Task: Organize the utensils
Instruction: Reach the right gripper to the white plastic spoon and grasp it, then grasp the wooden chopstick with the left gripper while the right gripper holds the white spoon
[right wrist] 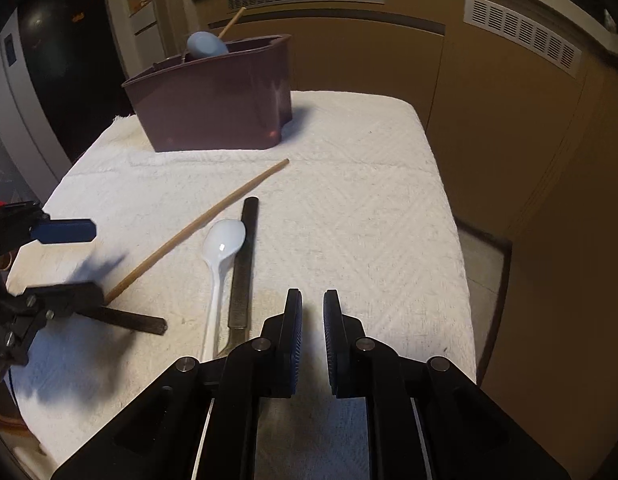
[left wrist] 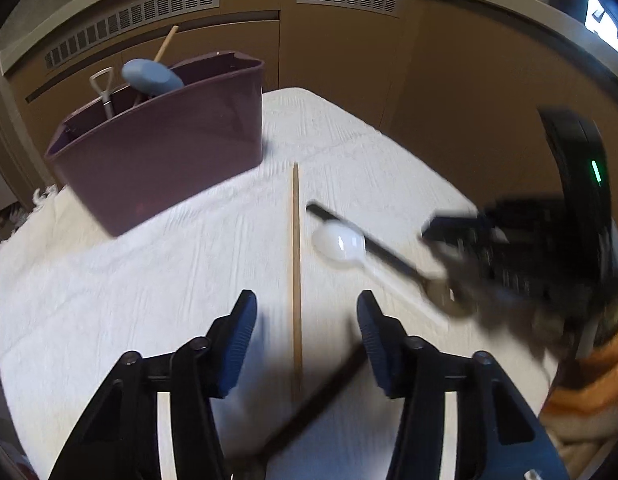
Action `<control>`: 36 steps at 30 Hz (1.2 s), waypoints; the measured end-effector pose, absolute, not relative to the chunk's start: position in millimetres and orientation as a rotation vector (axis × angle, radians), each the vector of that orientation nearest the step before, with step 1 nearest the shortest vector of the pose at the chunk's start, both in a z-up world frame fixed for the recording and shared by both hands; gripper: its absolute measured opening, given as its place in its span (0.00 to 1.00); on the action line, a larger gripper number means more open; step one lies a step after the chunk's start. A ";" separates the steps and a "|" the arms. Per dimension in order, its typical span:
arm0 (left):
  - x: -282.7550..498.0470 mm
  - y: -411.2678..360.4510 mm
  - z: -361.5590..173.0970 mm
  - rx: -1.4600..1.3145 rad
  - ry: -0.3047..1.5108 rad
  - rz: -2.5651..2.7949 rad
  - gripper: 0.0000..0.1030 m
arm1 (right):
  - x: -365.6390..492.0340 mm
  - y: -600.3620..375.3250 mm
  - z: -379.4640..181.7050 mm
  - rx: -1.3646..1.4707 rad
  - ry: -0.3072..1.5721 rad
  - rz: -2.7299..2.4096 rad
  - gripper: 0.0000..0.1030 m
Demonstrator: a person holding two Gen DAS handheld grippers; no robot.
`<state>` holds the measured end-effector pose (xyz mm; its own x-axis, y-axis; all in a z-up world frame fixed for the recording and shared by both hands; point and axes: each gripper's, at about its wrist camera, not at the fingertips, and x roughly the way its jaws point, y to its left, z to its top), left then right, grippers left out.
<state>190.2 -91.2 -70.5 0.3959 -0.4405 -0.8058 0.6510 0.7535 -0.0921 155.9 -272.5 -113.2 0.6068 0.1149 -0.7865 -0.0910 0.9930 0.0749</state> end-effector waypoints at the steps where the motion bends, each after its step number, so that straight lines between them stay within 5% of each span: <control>1: 203.6 -99.3 -69.0 0.237 0.939 -0.695 0.39 | 155.6 -274.6 -117.7 0.039 0.913 0.115 0.15; 5: 244.3 -130.7 -73.1 0.265 0.951 -0.668 0.20 | 148.4 -274.9 -123.8 0.052 0.872 0.112 0.19; 19: 280.4 -164.0 -104.4 0.368 1.018 -0.633 0.15 | 147.2 -273.9 -123.0 0.080 0.858 0.162 0.35; 26: 262.3 -149.4 -103.7 0.312 0.970 -0.606 0.03 | 148.3 -272.2 -123.3 0.070 0.858 0.160 0.36; 36: 210.2 -76.0 -30.9 0.107 0.807 -0.537 0.03 | 150.4 -267.3 -122.1 0.035 0.865 0.136 0.36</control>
